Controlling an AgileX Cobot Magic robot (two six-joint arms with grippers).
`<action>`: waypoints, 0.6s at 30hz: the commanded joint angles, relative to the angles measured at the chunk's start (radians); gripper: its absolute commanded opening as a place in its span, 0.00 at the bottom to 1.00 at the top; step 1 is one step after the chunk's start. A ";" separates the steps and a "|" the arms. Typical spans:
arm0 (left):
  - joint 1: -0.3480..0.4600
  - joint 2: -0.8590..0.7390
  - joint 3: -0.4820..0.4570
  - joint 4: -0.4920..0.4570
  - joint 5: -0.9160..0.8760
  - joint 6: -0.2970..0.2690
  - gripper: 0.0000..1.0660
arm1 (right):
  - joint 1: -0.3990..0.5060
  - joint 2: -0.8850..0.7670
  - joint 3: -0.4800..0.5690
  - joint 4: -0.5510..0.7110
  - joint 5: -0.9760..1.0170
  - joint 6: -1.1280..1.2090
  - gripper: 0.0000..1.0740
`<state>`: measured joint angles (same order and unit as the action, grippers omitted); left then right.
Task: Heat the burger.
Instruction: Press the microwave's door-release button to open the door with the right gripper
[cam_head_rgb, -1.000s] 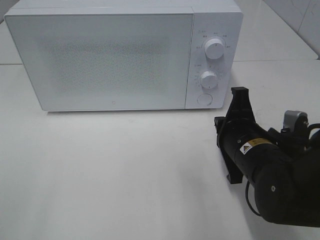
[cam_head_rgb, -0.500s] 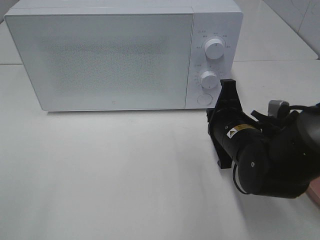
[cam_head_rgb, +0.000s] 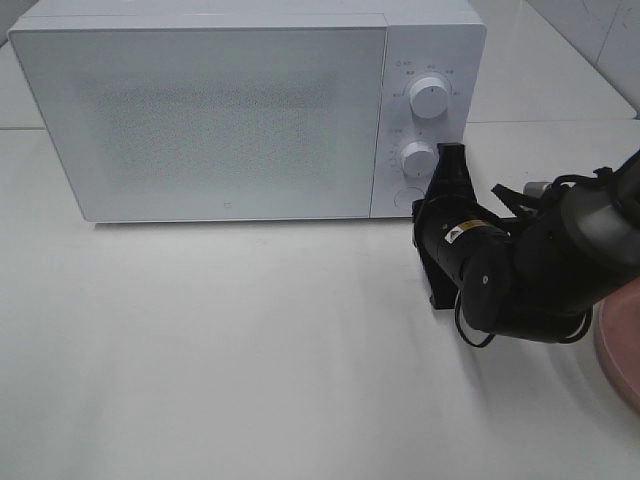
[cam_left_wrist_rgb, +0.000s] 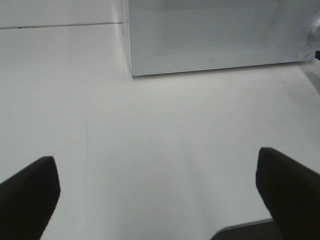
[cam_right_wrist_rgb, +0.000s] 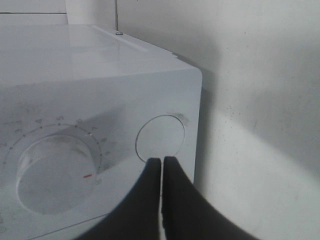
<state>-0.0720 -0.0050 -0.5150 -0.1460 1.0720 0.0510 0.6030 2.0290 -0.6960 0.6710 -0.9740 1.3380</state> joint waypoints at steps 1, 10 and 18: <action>-0.002 -0.017 -0.001 -0.005 -0.007 -0.001 0.94 | -0.010 0.016 -0.028 -0.025 0.008 -0.002 0.00; -0.002 -0.017 -0.001 -0.005 -0.007 -0.001 0.94 | -0.021 0.076 -0.112 -0.005 0.014 0.008 0.00; -0.002 -0.017 -0.001 -0.005 -0.007 -0.001 0.94 | -0.029 0.114 -0.162 0.031 0.029 -0.001 0.00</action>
<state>-0.0720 -0.0050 -0.5150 -0.1460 1.0720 0.0510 0.5780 2.1340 -0.8370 0.6920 -0.9430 1.3390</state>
